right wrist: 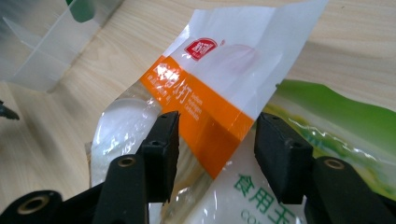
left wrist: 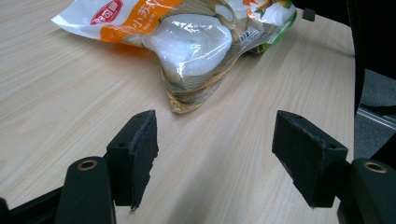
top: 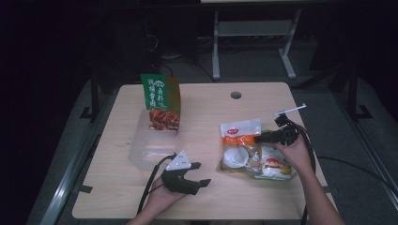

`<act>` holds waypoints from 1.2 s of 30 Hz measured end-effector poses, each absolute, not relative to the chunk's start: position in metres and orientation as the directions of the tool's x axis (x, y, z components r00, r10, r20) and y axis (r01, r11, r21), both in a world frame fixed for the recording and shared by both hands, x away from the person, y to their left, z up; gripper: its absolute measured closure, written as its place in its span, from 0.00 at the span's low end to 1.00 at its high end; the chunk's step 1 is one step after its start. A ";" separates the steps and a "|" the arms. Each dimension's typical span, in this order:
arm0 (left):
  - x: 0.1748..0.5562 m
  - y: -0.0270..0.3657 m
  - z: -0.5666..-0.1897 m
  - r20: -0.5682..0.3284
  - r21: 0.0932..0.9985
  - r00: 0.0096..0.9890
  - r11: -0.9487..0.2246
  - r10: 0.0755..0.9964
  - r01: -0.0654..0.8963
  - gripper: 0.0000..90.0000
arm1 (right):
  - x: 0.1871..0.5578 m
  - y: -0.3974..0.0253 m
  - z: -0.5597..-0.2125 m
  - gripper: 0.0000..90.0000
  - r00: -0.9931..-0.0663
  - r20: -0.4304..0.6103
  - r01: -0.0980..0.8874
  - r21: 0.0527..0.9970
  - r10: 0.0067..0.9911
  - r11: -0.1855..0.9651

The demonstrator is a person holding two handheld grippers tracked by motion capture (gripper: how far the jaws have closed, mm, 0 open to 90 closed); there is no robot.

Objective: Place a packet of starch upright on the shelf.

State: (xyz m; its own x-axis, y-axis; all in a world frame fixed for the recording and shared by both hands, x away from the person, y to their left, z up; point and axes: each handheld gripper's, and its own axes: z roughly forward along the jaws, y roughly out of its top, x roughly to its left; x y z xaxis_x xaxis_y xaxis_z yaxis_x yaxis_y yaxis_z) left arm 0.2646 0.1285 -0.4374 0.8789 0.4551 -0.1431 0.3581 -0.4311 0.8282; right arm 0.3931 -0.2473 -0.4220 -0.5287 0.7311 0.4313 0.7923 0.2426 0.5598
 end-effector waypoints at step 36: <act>0.272 0.114 -0.439 -0.180 0.824 0.876 -0.418 0.448 0.383 0.36 | 0.375 -0.235 -0.399 1.00 -0.631 0.441 0.712 0.657 0.638 0.249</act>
State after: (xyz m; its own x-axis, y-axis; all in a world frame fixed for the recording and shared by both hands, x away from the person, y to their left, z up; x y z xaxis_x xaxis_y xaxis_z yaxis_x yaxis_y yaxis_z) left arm 0.2716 0.1139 -0.4387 0.8757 0.4479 -0.1802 0.3832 -0.4177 0.8238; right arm 0.3748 -0.2346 -0.3986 -0.6310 0.6382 0.4411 0.7115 0.2494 0.6569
